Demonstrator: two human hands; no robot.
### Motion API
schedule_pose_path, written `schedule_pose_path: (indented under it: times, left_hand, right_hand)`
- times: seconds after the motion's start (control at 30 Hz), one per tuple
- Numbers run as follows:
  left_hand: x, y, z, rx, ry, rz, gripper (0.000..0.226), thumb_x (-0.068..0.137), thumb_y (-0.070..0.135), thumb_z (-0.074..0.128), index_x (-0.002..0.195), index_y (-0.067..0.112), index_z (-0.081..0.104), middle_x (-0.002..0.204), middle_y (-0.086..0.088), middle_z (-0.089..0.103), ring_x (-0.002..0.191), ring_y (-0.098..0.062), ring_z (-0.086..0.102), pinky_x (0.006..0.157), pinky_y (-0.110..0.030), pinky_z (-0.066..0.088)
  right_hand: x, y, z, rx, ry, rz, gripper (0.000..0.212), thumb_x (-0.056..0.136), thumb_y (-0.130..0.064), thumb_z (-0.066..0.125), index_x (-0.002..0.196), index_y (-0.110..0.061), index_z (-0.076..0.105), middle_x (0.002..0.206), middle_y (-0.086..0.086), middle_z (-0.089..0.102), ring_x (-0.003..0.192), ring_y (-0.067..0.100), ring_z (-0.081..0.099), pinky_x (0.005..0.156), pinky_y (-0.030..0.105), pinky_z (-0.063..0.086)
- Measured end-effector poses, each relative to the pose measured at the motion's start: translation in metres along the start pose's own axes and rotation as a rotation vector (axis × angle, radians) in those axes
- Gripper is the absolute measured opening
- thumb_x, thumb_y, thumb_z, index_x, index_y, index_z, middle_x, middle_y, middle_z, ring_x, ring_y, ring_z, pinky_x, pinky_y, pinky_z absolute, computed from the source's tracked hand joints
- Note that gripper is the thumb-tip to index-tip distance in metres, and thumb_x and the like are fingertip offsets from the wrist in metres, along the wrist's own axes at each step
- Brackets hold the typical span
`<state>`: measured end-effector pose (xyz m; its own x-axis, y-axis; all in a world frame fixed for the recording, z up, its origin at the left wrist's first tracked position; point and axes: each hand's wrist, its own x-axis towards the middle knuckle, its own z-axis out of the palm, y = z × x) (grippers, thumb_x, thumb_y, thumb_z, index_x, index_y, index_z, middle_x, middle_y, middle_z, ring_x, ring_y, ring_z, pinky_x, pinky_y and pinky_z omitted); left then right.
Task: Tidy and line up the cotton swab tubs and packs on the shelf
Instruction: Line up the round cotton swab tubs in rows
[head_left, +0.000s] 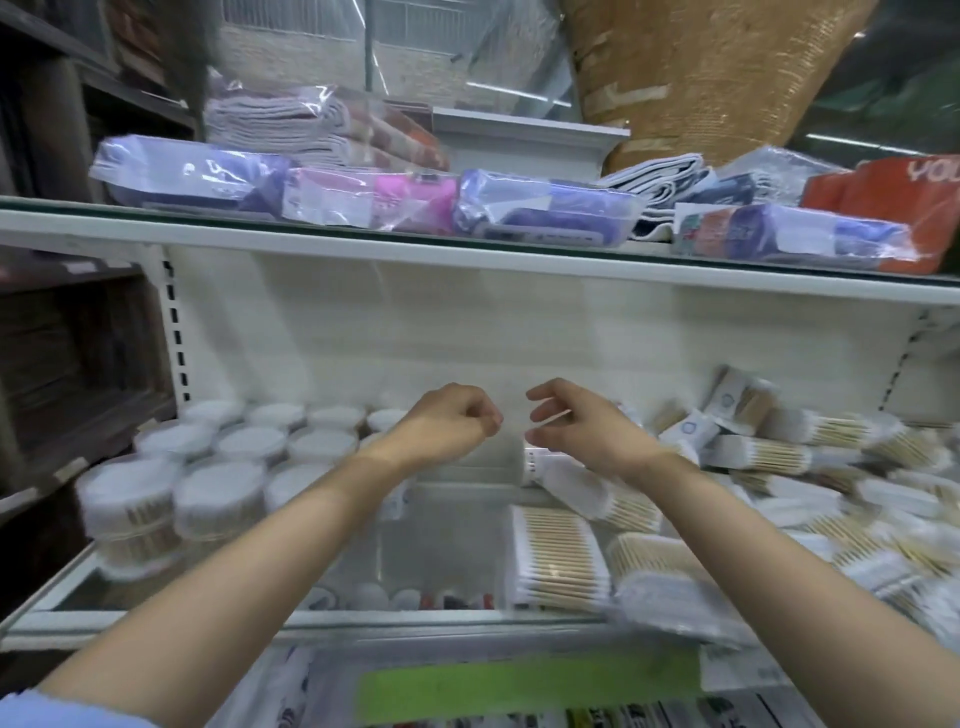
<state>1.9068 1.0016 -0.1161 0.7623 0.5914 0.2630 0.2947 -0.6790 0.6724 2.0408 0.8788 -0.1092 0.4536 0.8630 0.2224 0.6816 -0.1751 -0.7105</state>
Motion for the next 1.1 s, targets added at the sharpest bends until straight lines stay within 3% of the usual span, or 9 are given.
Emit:
schedule_pose_path:
  times: [0.13,0.2,0.3,0.4,0.53,0.67,0.77,0.93,1.1]
  left_hand:
    - [0.023,0.007,0.036,0.199,-0.004,0.086,0.030,0.091,0.020,0.055,0.120,0.016,0.058,0.126,-0.002,0.057,0.114,-0.017,0.053,0.094,-0.023,0.039]
    - [0.036,0.004,0.052,0.355,-0.045,0.131,0.042,0.089,0.019,0.057,0.130,0.011,0.051,0.136,-0.006,0.050,0.124,-0.021,0.047,0.101,-0.025,0.034]
    - [0.048,0.001,0.069,0.502,-0.136,0.212,0.057,0.081,0.026,0.067,0.133,0.011,0.049,0.132,-0.010,0.051,0.122,-0.026,0.048,0.098,-0.026,0.036]
    - [0.051,-0.005,0.078,0.515,-0.133,0.242,0.058,0.075,0.029,0.073,0.128,0.016,0.052,0.126,-0.008,0.057,0.115,-0.024,0.053,0.092,-0.024,0.037]
    - [0.048,-0.012,0.070,0.422,0.001,0.196,0.056,0.075,0.033,0.074,0.123,0.011,0.054,0.120,-0.012,0.056,0.110,-0.028,0.053,0.087,-0.027,0.039]
    - [0.033,-0.007,0.047,0.189,0.213,0.122,0.055,0.071,0.019,0.076,0.119,0.005,0.054,0.116,-0.012,0.056,0.104,-0.027,0.055,0.083,-0.028,0.042]
    - [0.013,0.004,0.041,-0.051,0.225,0.121,0.055,0.072,0.012,0.078,0.120,0.014,0.051,0.117,-0.003,0.055,0.102,-0.018,0.058,0.085,-0.029,0.052]
    - [-0.017,0.018,0.043,-0.166,0.213,0.204,0.054,0.073,0.008,0.075,0.119,0.024,0.052,0.117,0.002,0.055,0.102,-0.004,0.058,0.083,-0.021,0.054]
    - [-0.037,0.019,0.041,-0.203,0.222,0.219,0.062,0.068,0.025,0.078,0.122,0.029,0.048,0.121,0.005,0.053,0.108,-0.005,0.055,0.090,-0.025,0.050]
  right_hand:
    - [-0.005,0.017,-0.023,0.007,0.035,0.014,0.037,0.084,-0.018,0.067,0.117,-0.025,0.053,0.108,-0.001,0.059,0.096,0.018,0.061,0.070,0.030,0.052]
    - [-0.008,0.023,-0.032,-0.003,0.048,0.014,0.036,0.084,-0.015,0.066,0.116,-0.023,0.053,0.107,0.001,0.059,0.096,0.019,0.061,0.079,0.035,0.055]
    - [-0.012,0.033,-0.043,-0.007,0.047,0.009,0.037,0.084,-0.015,0.066,0.118,-0.020,0.054,0.108,0.002,0.059,0.097,0.020,0.061,0.091,0.039,0.051]
    - [-0.016,0.040,-0.053,-0.028,0.050,-0.003,0.037,0.085,-0.017,0.065,0.121,-0.019,0.053,0.110,0.001,0.060,0.098,0.019,0.062,0.092,0.037,0.051]
    - [-0.021,0.046,-0.063,-0.036,0.047,-0.028,0.036,0.087,-0.021,0.063,0.122,-0.021,0.053,0.111,-0.001,0.061,0.097,0.016,0.063,0.088,0.031,0.051]
    - [-0.020,0.049,-0.062,-0.007,0.035,-0.041,0.035,0.088,-0.021,0.062,0.122,-0.020,0.053,0.113,-0.001,0.061,0.099,0.017,0.062,0.093,0.036,0.050]
    - [-0.017,0.047,-0.055,0.038,-0.004,-0.051,0.039,0.089,-0.023,0.060,0.127,-0.017,0.050,0.113,-0.001,0.058,0.100,0.017,0.060,0.094,0.036,0.049]
    - [-0.020,0.037,-0.035,0.206,-0.032,-0.055,0.054,0.087,-0.044,0.059,0.135,-0.025,0.041,0.122,-0.004,0.057,0.108,0.017,0.060,0.096,0.039,0.048]
    - [-0.022,0.030,-0.026,0.586,-0.095,-0.061,0.030,0.090,-0.015,0.058,0.119,-0.019,0.052,0.104,0.003,0.064,0.097,0.020,0.064,0.088,0.035,0.053]
